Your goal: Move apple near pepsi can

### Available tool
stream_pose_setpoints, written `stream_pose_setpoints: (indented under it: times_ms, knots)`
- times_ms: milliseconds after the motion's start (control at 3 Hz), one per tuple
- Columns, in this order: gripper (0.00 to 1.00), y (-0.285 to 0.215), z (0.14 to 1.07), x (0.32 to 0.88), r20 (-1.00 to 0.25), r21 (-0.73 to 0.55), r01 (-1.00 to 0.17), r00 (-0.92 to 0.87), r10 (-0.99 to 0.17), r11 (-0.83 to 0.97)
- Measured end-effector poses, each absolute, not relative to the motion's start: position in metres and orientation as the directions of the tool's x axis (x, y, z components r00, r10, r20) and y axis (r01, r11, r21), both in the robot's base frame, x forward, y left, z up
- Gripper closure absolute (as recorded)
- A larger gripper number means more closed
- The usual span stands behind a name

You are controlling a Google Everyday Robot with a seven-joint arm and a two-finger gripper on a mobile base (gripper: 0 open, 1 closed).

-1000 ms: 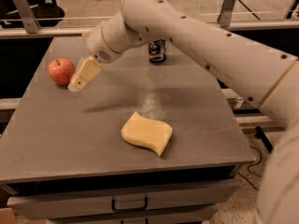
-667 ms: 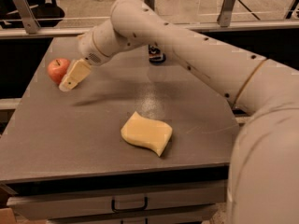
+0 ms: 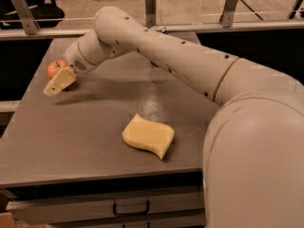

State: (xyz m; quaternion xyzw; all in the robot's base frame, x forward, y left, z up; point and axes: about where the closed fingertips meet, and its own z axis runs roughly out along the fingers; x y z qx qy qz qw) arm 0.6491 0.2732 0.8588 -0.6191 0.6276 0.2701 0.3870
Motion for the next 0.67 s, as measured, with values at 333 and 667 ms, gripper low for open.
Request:
stream_pose_setpoints:
  times_ms: [333, 667]
  knots:
    - [0.41, 0.274, 0.853, 0.649, -0.821, -0.099, -0.988, 0.015, -0.571, 0.116]
    - [0.65, 0.259, 0.856, 0.652, -0.828, -0.092, -0.984, -0.009, -0.561, 0.151]
